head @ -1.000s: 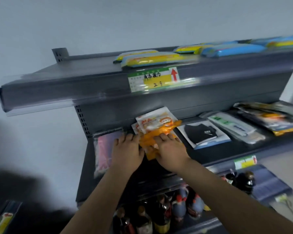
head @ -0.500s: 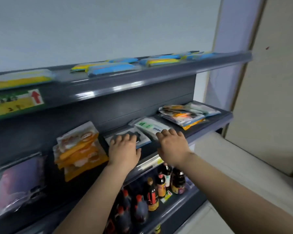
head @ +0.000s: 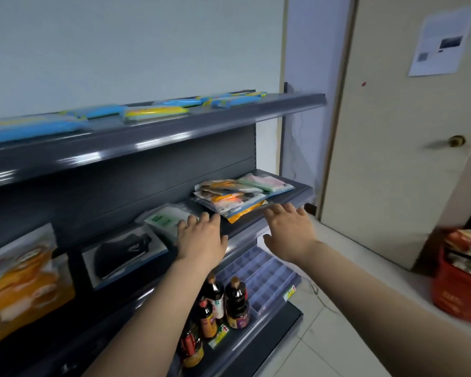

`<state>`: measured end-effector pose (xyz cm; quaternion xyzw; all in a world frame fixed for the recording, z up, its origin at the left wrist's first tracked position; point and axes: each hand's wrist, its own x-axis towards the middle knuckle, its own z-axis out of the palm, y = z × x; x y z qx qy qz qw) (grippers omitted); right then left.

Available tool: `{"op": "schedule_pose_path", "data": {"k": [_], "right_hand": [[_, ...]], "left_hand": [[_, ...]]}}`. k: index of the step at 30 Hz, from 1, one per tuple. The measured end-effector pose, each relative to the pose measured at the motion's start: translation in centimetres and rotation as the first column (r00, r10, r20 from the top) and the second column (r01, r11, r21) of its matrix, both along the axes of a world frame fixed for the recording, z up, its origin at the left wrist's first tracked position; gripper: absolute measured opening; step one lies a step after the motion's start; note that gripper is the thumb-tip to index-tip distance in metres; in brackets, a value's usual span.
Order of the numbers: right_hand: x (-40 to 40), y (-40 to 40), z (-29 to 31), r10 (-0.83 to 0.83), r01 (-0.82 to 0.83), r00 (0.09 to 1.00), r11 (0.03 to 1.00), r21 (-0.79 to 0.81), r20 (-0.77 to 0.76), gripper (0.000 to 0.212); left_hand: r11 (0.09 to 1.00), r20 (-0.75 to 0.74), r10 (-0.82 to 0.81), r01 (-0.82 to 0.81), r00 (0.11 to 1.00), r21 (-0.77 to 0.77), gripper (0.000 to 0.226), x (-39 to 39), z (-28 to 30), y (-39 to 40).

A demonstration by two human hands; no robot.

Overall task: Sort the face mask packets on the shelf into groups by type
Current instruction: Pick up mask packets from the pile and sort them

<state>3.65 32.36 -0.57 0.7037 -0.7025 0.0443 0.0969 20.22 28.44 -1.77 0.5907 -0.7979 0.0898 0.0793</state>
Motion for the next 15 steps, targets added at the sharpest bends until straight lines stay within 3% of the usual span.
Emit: {"op": "schedule_pose_path", "data": {"k": [15], "right_hand": [[-3.9,-10.9,-0.1,0.081,-0.084,0.996,0.995,0.061,0.044,0.052]], "left_hand": [[0.999,-0.076,0.053,-0.054,0.996,-0.004,0.047,-4.9,-0.8,-9.9]]}}
